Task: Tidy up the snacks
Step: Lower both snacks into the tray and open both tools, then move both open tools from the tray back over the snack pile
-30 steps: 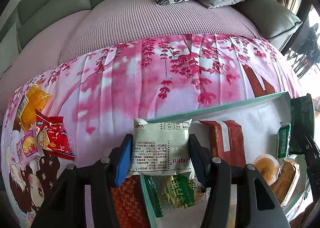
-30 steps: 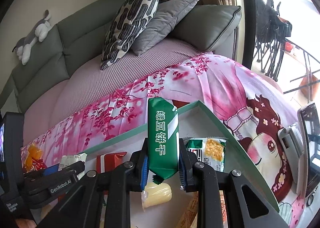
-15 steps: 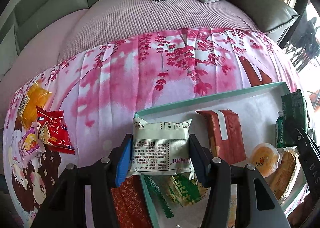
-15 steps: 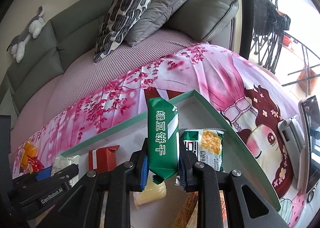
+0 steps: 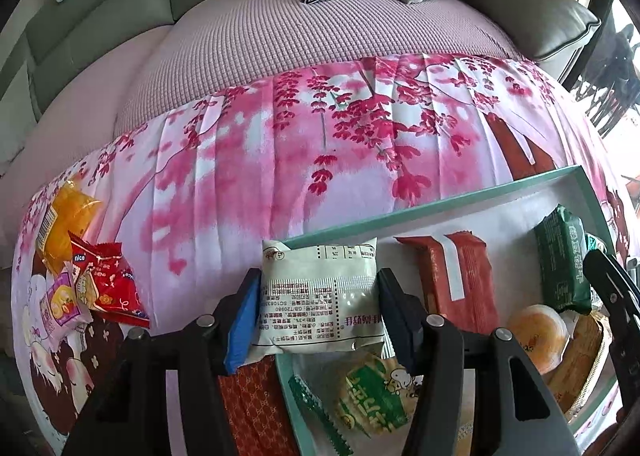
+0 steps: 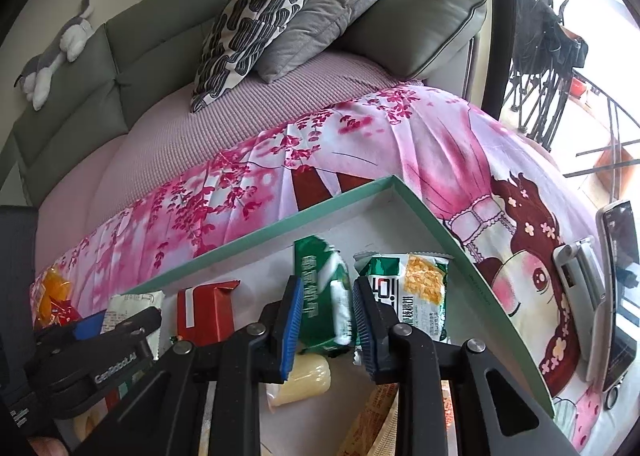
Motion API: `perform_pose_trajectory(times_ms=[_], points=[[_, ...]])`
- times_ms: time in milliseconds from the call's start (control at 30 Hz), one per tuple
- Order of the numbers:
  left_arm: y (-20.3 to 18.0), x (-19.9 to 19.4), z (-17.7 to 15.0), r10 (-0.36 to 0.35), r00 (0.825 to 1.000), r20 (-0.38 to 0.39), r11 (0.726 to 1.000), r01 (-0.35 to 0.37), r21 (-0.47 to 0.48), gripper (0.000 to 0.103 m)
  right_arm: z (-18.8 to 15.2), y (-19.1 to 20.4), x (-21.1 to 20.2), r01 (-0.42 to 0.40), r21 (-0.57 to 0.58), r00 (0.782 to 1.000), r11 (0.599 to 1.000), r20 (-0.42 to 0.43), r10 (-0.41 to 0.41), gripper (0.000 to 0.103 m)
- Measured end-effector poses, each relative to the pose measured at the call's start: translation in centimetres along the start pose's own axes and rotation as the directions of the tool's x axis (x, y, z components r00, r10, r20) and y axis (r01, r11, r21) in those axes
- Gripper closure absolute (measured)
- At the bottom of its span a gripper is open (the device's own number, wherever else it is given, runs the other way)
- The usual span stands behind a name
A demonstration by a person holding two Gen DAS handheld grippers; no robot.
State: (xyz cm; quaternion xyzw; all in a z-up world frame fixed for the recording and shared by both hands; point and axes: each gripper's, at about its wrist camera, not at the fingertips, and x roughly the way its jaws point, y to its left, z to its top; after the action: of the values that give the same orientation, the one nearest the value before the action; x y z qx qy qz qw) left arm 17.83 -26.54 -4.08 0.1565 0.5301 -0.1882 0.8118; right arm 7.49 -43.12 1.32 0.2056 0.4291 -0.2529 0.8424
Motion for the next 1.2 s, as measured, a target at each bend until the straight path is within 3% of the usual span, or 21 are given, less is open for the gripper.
perform_pose_trajectory(times_ms=[100,233,367,467,633,833,1200], points=[[0.0,-0.6,0.0,-0.026,1.0,0.008,1.0,0.026,-0.003,0.026,0.1,-0.1,-0.3,-0.002,-0.001,1.0,1.0,-0.004,0.002,0.07],[0.0,-1.2,0.0,-0.08,0.997,0.013,0.997,0.08,-0.017,0.025,0.1,-0.2,-0.5,-0.004,0.003,1.0,1.0,-0.013,0.004,0.049],[1.0,-1.9,-0.1,-0.176,0.984,0.023,0.982,0.177,-0.072,0.022,0.1,-0.2,-0.5,-0.007,-0.001,1.0,1.0,-0.02,0.007,0.043],[2.1,-2.4,-0.3,-0.2,0.979,0.026,0.972,0.202,-0.121,0.018,0.0,-0.1,-0.7,-0.007,-0.01,1.0,1.0,-0.018,0.007,0.037],[3.9,-4.1,-1.1,-0.182,0.981,0.066,0.967,0.19,-0.167,0.013,-0.1,0.2,-0.8,-0.019,-0.019,1.0,1.0,-0.016,0.018,0.022],[6.5,-5.5,-2.2,-0.062,0.992,0.113,0.975,0.084,-0.204,0.01,-0.5,1.0,-1.1,-0.02,-0.046,1.0,0.999,-0.011,0.019,0.0],[9.5,-6.1,-5.7,-0.005,0.995,0.103,0.973,0.028,-0.231,0.008,-1.4,1.7,-2.1,-0.016,-0.067,1.0,0.998,-0.015,0.015,0.0]])
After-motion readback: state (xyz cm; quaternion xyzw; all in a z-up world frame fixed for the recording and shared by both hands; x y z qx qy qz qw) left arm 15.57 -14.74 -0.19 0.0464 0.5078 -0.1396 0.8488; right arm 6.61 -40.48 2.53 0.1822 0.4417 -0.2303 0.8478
